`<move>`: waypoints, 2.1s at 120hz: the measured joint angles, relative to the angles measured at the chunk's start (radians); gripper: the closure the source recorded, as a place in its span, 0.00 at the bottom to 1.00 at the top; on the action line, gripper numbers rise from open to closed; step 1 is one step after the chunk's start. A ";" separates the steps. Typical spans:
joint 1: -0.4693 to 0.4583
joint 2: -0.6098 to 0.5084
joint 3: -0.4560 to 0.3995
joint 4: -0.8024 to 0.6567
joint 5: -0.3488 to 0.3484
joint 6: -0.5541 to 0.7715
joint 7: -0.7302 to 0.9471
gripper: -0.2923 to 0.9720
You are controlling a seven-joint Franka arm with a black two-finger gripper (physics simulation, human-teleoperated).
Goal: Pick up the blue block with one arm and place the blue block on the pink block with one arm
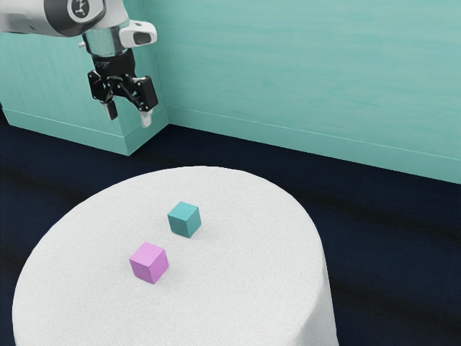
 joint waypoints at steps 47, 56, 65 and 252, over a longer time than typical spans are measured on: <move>0.160 0.212 0.222 0.619 -0.126 -0.144 0.069 0.25; 0.103 0.112 0.217 0.614 -0.116 -0.189 0.077 0.25; -0.014 0.080 0.212 0.608 -0.077 -0.238 0.077 0.25; -0.141 0.604 0.152 0.141 -0.181 0.523 0.158 0.25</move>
